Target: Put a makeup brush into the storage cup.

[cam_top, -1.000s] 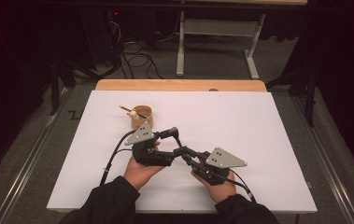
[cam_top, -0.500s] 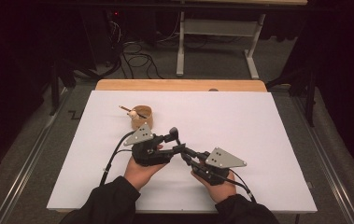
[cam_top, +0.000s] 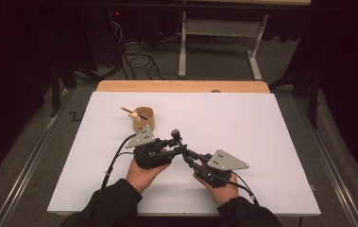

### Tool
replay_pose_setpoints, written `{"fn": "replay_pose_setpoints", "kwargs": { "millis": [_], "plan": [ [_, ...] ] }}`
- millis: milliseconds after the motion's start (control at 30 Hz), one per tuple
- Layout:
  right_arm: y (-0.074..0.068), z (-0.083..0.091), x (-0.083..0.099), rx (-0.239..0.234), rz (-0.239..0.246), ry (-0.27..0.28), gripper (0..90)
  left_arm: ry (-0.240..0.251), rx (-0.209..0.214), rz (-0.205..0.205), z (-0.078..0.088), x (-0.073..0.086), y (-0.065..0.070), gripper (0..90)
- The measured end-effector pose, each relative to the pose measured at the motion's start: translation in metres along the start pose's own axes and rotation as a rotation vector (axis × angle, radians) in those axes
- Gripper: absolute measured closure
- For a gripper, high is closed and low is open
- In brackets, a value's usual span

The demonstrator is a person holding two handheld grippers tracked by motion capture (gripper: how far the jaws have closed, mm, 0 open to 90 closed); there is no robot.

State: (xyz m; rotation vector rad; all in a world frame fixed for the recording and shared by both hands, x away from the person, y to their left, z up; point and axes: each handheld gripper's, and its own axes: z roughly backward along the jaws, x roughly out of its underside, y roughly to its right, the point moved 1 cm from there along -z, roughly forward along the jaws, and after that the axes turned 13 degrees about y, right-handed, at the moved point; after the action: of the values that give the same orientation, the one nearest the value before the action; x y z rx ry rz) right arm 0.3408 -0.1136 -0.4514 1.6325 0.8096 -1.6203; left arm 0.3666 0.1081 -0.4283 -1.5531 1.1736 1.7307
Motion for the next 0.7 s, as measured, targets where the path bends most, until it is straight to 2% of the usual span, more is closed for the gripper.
{"fn": "replay_pose_setpoints", "kwargs": {
  "millis": [133, 700],
  "plan": [
    [0.0000, -0.0001, 0.0003, 0.002, 0.002, -0.002, 80.5, 0.009, 0.005, 0.012, 0.0004, -0.0008, 0.0007, 67.2],
    [-0.0001, 0.0002, 0.0001, 0.011, 0.009, 0.004, 80.5, 0.021, 0.028, 0.005, 0.0009, 0.0001, 0.0023, 75.7]
  ]
}}
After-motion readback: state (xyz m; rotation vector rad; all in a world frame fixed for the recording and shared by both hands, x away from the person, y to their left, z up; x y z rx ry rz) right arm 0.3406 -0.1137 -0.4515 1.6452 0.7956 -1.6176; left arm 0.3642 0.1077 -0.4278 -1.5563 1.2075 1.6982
